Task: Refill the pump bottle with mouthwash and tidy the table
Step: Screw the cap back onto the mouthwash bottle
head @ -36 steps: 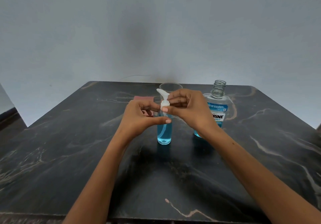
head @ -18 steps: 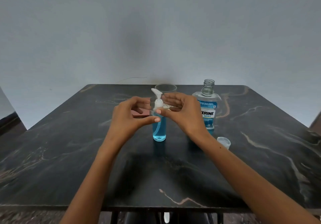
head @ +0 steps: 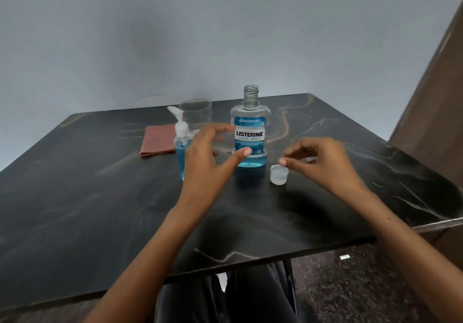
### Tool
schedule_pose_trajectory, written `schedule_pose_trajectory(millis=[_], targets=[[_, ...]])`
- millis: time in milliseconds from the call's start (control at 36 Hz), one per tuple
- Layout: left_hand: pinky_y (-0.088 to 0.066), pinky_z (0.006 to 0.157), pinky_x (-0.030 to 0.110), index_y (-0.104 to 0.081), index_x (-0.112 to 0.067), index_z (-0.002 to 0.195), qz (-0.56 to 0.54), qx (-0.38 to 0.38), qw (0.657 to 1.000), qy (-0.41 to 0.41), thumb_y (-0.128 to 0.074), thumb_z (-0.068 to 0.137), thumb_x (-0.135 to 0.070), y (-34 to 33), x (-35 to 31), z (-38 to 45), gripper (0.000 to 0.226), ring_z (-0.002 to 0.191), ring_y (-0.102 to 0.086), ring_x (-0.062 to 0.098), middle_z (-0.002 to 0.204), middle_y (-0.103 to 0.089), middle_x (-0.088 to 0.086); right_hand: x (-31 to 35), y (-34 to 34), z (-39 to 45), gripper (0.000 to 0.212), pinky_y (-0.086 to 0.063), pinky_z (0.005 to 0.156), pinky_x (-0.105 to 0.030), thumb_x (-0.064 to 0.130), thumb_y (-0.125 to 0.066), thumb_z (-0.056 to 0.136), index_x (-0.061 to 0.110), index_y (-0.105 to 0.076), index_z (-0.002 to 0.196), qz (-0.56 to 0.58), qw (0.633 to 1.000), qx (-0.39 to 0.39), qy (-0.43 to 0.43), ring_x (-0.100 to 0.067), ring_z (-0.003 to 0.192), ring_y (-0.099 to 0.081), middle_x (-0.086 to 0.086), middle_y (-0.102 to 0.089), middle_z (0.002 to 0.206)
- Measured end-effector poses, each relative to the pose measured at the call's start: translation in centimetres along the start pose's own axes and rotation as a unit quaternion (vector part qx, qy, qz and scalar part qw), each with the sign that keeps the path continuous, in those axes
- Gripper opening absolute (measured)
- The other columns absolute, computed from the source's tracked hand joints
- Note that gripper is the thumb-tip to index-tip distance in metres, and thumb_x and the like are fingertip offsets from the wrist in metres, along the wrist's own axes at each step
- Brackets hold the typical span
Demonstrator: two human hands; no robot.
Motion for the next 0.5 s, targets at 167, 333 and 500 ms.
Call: schedule_pose_trajectory(millis=[167, 333, 500], targets=[[-0.04, 0.104, 0.032, -0.041, -0.022, 0.134, -0.002, 0.003, 1.0, 0.007, -0.071, 0.082, -0.036, -2.9, 0.5, 3.1, 0.063, 0.128, -0.041, 0.014, 0.137, -0.044, -0.002, -2.3, -0.6, -0.3, 0.052, -0.057, 0.074, -0.03, 0.059, -0.079, 0.053, 0.024, -0.068, 0.09, -0.084, 0.995, 0.037, -0.039, -0.001, 0.082, -0.067, 0.014, -0.07, 0.087], [-0.039, 0.108, 0.037, -0.03, -0.024, 0.141, -0.071, 0.015, 0.996, 0.059, -0.065, 0.083, -0.046, -4.8, 2.5, 5.3, 0.07, 0.135, -0.037, 0.017, 0.145, -0.038, 0.001, -2.5, -1.5, -0.1, 0.067, -0.058, 0.073, -0.032, 0.072, -0.071, 0.044, 0.028, -0.064, 0.094, -0.112, 0.992, 0.055, -0.027, 0.005, 0.082, -0.065, 0.017, -0.069, 0.087], [-0.051, 0.087, 0.017, -0.036, -0.024, 0.136, -0.125, 0.032, 0.99, 0.062, -0.063, 0.086, -0.04, -5.5, 3.8, 5.3, 0.06, 0.109, -0.055, -0.006, 0.13, -0.048, -0.012, -3.0, -1.9, 0.1, 0.047, -0.058, 0.07, -0.029, 0.061, -0.078, 0.052, 0.029, -0.065, 0.083, -0.103, 0.994, 0.034, -0.017, 0.008, 0.075, -0.064, 0.019, -0.07, 0.078]])
Point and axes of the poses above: each hand's wrist, its own z-axis towards the middle knuckle, its own y-axis out of the back of the hand, x = y × z, the point moved 5 cm from there along z, towards the middle knuckle
